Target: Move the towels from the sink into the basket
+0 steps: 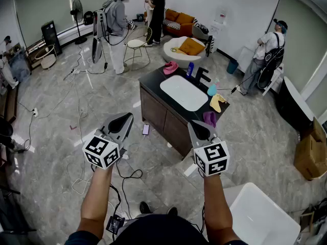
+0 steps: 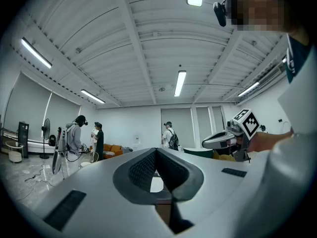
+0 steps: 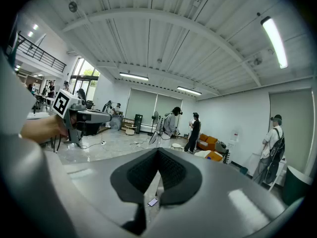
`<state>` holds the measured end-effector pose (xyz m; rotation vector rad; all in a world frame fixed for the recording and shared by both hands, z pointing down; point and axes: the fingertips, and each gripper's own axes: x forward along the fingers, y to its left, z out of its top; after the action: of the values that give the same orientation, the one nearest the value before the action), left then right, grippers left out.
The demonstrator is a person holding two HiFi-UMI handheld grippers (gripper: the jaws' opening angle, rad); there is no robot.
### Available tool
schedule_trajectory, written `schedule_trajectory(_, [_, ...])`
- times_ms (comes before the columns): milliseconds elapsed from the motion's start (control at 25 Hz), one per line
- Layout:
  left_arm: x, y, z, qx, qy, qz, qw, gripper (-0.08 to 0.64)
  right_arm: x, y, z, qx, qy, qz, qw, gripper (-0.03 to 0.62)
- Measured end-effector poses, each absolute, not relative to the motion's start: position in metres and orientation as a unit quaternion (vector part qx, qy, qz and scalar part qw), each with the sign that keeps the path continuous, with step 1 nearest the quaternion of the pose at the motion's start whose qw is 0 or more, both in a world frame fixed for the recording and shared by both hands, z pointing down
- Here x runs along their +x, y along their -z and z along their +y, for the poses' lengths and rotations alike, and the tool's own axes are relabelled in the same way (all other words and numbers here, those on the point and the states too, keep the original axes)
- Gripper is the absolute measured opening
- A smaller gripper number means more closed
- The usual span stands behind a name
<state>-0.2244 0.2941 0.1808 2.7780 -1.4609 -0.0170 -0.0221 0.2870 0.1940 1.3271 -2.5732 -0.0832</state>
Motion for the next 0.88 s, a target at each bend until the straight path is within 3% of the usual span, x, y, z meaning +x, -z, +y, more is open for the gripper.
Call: schedule_trajectory(880, [-0.259,-0.202,0.242,0.89,0.013,-0.456,0.012,0.006,-0.05,-0.207,0.227,0.472,0.021,-0.874,0.112,0.011])
